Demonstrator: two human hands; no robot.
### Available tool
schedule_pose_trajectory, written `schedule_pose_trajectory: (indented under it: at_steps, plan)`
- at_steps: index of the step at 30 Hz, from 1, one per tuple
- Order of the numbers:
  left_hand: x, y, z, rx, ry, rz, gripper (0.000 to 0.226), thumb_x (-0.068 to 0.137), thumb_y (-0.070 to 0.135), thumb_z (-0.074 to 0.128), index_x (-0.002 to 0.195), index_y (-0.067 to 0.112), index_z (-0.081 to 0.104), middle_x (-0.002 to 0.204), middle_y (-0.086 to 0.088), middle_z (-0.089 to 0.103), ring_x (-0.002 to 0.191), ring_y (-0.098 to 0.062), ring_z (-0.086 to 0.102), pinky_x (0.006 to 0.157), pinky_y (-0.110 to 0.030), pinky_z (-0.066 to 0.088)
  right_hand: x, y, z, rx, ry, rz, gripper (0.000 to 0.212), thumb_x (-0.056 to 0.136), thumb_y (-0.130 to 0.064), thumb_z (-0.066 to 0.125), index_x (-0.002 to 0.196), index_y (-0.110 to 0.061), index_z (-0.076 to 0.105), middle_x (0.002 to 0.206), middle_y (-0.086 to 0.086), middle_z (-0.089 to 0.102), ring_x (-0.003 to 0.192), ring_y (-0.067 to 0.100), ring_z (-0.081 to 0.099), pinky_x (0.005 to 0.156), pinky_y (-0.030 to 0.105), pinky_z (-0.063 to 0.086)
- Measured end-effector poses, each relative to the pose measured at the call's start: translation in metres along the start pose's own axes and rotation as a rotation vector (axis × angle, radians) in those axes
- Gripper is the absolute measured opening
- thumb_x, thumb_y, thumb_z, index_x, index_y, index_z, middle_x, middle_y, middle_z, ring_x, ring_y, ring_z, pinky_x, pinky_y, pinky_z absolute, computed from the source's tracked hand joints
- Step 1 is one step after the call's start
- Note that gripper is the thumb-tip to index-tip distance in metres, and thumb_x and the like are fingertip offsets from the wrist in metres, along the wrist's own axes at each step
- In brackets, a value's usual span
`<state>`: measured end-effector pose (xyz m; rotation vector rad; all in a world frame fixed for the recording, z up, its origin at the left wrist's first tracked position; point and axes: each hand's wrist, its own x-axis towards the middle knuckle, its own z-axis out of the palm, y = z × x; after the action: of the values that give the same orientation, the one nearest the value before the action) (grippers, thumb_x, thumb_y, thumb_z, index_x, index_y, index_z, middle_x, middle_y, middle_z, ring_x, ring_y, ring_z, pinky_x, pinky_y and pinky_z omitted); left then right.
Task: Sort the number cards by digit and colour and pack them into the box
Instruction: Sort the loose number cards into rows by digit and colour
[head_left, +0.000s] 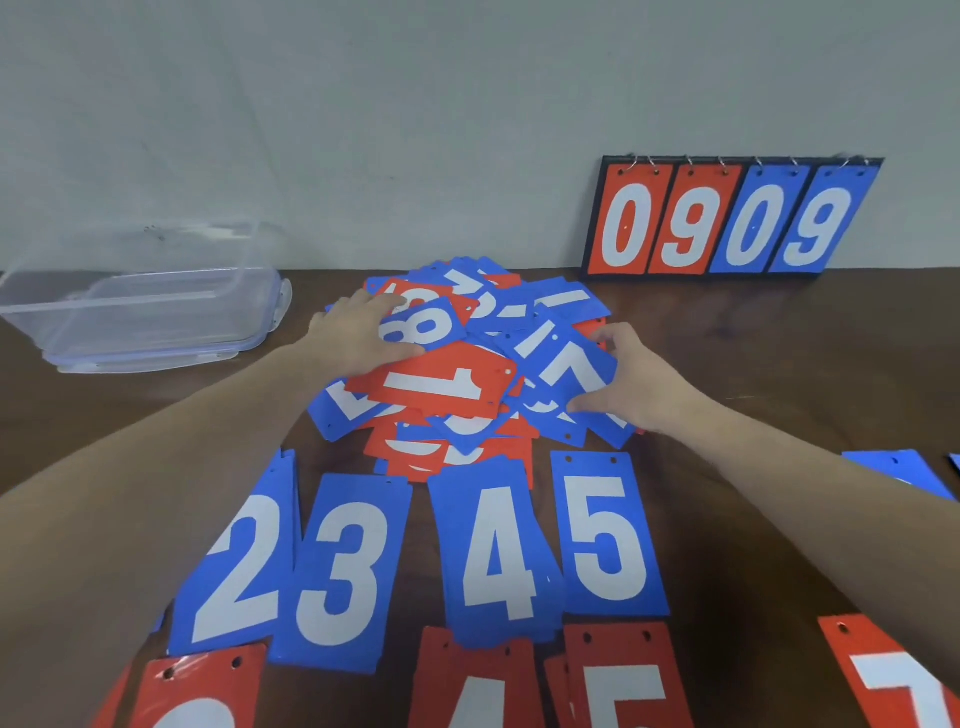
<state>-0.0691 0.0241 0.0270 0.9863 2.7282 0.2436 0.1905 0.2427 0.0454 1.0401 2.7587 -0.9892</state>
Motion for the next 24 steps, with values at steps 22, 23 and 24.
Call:
schedule_pose_trajectory:
  at_steps: [22, 23, 24]
  plan:
    - [-0.019, 0.002, -0.016, -0.466, 0.048, -0.200, 0.054, 0.085, 0.011, 0.077, 0.132, 0.018, 0.051, 0.115, -0.003, 0.057, 0.089, -0.022, 0.061, 0.068, -0.034, 0.055, -0.016, 0.019, -0.005, 0.258, 0.197, -0.101, 0.021, 0.097, -0.025, 0.067, 0.109, -0.029, 0.050, 0.106, -0.021, 0.059, 0.103, 0.005, 0.060, 0.065, 0.016, 0.048]
    - [-0.022, -0.001, -0.016, -0.504, 0.047, -0.212, 0.043, 0.087, 0.011, 0.075, 0.126, 0.018, 0.057, 0.112, -0.002, 0.059, 0.085, -0.019, 0.061, 0.065, -0.031, 0.054, -0.019, 0.020, -0.008, 0.317, 0.189, -0.103, 0.022, 0.097, -0.026, 0.067, 0.113, -0.029, 0.052, 0.109, -0.019, 0.063, 0.103, 0.006, 0.063, 0.065, 0.018, 0.051]
    - [-0.026, -0.004, -0.015, -0.574, 0.060, -0.218, 0.028, 0.088, 0.011, 0.074, 0.114, 0.018, 0.062, 0.109, -0.001, 0.063, 0.081, -0.015, 0.061, 0.064, -0.029, 0.054, -0.022, 0.021, -0.010, 0.367, 0.189, -0.099, 0.024, 0.097, -0.026, 0.067, 0.117, -0.029, 0.054, 0.113, -0.016, 0.065, 0.102, 0.007, 0.065, 0.067, 0.020, 0.053]
